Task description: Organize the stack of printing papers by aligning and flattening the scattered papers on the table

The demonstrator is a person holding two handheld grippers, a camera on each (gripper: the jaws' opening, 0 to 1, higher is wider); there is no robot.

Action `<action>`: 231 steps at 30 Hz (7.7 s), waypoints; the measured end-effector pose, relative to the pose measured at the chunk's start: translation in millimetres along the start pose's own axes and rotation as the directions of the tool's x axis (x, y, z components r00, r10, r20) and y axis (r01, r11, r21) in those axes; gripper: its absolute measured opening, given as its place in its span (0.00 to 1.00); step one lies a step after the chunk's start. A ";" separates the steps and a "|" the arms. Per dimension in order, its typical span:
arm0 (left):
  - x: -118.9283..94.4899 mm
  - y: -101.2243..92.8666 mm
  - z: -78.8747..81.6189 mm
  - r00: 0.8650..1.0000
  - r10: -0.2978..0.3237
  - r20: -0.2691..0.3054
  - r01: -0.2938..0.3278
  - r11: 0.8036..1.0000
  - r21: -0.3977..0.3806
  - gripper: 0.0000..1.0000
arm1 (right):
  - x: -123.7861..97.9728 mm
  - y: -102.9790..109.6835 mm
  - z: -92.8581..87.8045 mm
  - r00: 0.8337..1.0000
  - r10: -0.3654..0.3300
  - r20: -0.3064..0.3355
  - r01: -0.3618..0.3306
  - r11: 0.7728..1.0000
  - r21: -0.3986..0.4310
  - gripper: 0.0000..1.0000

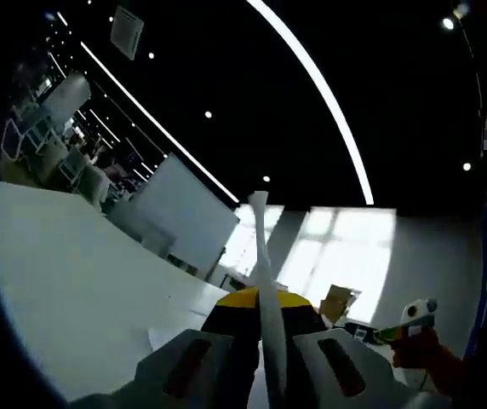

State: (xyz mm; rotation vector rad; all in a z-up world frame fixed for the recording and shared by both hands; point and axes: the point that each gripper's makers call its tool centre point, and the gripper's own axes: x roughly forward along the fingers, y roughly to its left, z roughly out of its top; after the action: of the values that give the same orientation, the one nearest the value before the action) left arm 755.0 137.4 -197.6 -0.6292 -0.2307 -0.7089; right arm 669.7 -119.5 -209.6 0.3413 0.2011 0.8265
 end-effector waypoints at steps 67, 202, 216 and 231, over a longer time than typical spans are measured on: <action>-6.8 7.8 5.1 0.999 0.033 0.035 -0.030 0.996 -0.079 0.06 | -1.8 -19.8 -10.8 0.996 -0.088 -0.015 0.088 0.996 0.005 0.35; -8.5 11.5 6.0 0.998 0.046 0.050 -0.039 0.991 -0.128 0.06 | -23.5 -117.4 -50.1 0.901 -0.431 -0.051 0.427 0.901 -0.076 0.90; -7.8 11.4 4.6 0.998 0.051 0.046 -0.045 0.992 -0.121 0.06 | -11.9 -108.3 -69.7 0.914 -0.394 -0.097 0.388 0.918 -0.076 0.89; -7.6 10.7 5.5 0.998 0.046 0.048 -0.039 0.992 -0.123 0.06 | -6.5 -100.2 -88.6 0.909 -0.383 -0.167 0.365 0.922 -0.129 0.87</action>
State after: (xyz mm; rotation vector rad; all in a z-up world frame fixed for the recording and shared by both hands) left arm 756.6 151.0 -201.2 -0.7670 -0.2216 -0.6698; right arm 706.8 -167.8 -328.7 0.1259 0.3914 0.4837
